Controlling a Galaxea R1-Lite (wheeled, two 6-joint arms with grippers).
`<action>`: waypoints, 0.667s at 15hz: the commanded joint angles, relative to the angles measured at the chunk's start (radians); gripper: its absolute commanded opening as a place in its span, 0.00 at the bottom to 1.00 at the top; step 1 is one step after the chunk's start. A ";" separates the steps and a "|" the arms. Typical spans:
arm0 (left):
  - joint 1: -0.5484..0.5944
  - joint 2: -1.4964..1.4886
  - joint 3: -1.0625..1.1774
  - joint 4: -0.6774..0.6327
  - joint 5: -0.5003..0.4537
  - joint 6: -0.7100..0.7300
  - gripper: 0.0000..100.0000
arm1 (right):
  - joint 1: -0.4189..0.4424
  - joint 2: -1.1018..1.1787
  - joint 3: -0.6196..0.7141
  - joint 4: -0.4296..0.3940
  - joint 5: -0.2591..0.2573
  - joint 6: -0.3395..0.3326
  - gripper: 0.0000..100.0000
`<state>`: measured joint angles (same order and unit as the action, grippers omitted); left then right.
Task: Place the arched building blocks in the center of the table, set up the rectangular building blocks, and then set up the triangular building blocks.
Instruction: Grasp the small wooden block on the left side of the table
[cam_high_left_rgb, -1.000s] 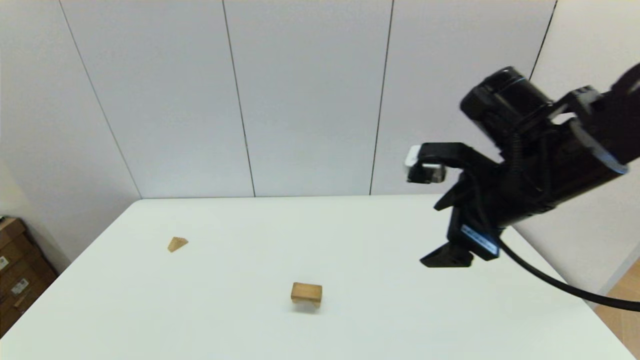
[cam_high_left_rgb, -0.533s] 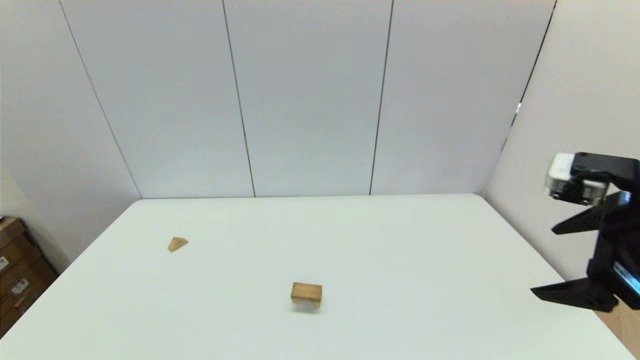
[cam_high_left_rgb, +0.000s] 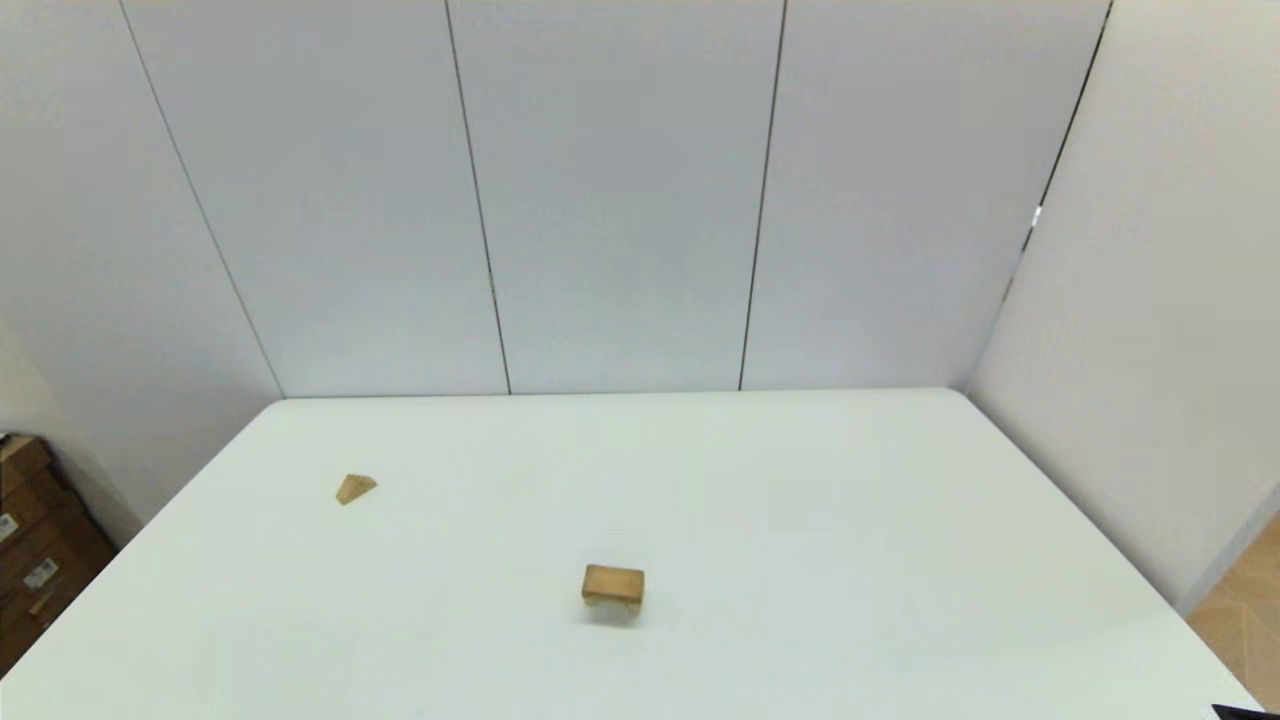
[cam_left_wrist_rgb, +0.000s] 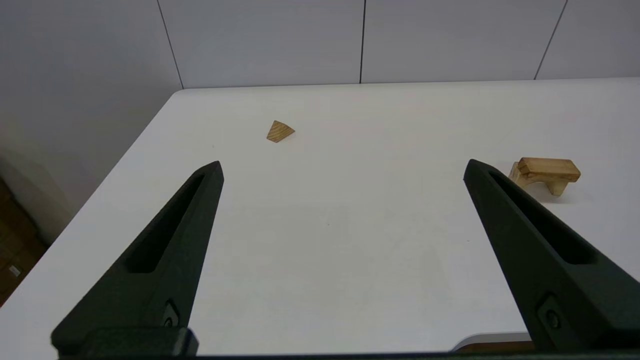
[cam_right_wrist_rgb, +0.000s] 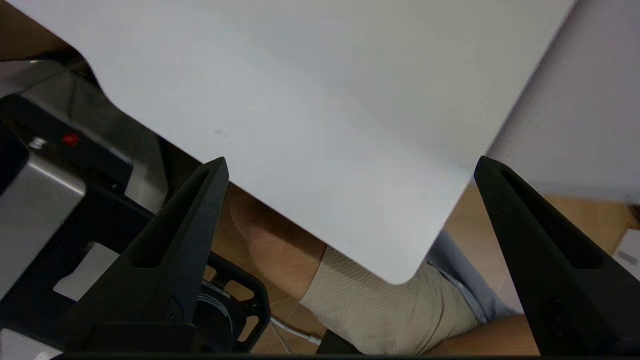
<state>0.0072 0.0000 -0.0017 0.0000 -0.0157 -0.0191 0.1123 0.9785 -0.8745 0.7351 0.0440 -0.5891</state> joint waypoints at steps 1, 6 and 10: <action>0.000 0.000 0.000 0.000 0.000 -0.001 1.00 | -0.095 -0.161 0.089 -0.026 0.037 -0.009 1.00; 0.000 0.000 0.000 0.000 0.000 -0.001 1.00 | -0.131 -0.247 0.180 -0.210 0.068 0.201 1.00; 0.000 0.002 0.000 0.000 0.000 -0.001 1.00 | -0.174 -0.314 0.333 -0.424 0.066 0.416 1.00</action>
<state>0.0072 0.0000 -0.0017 0.0000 -0.0153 -0.0191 -0.0432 0.7032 -0.5970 0.3632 0.1104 -0.2211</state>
